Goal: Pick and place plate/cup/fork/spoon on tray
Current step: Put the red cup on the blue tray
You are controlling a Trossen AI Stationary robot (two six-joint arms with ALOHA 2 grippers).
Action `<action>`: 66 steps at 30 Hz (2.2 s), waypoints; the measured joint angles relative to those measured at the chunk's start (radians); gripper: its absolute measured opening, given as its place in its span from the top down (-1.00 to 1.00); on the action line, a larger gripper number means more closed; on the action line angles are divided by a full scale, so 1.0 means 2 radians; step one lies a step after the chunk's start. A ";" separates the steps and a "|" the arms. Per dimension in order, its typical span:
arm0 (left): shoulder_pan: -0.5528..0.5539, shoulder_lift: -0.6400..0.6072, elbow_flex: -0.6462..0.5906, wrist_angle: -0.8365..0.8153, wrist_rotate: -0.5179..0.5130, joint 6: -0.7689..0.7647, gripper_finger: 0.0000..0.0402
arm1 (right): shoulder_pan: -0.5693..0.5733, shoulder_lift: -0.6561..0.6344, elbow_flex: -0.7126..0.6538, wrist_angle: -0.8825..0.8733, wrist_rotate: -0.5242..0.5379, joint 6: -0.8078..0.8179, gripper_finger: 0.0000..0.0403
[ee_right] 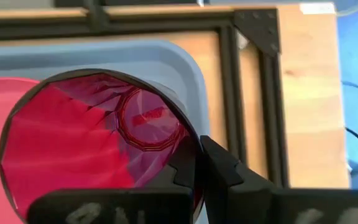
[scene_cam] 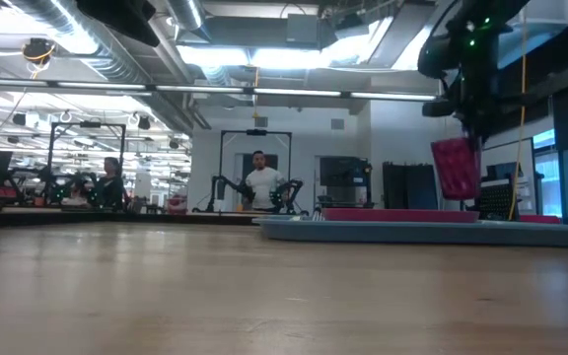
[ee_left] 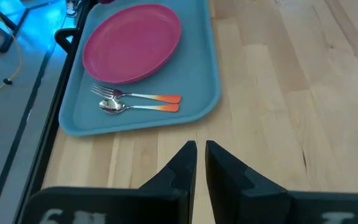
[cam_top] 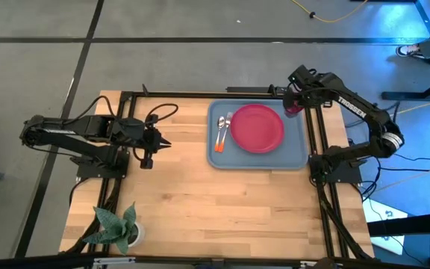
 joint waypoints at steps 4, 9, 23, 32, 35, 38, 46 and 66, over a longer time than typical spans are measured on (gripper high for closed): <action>0.000 0.000 0.000 0.000 0.000 0.000 0.86 | -0.006 0.014 0.000 -0.016 0.010 0.010 0.95; 0.000 0.000 0.000 -0.001 0.000 0.000 0.86 | -0.006 0.025 0.000 -0.015 0.010 0.024 0.95; 0.000 0.000 0.000 -0.013 0.000 0.000 0.86 | -0.019 0.030 -0.126 0.151 -0.062 0.025 0.96; 0.000 0.000 0.000 -0.012 0.000 -0.002 0.86 | -0.025 0.008 -0.112 0.111 -0.052 0.009 0.96; 0.000 0.000 0.000 -0.012 0.000 -0.002 0.86 | -0.025 0.007 -0.112 0.103 -0.049 0.011 0.96; 0.000 0.000 0.000 -0.012 0.000 -0.002 0.86 | -0.025 0.007 -0.115 0.107 -0.047 0.011 0.96; 0.000 0.000 0.000 -0.011 0.000 -0.001 0.86 | -0.025 0.009 -0.117 0.109 -0.043 0.023 0.77; 0.000 0.000 0.000 -0.011 0.000 -0.002 0.86 | -0.025 -0.033 -0.115 0.107 -0.039 0.035 0.63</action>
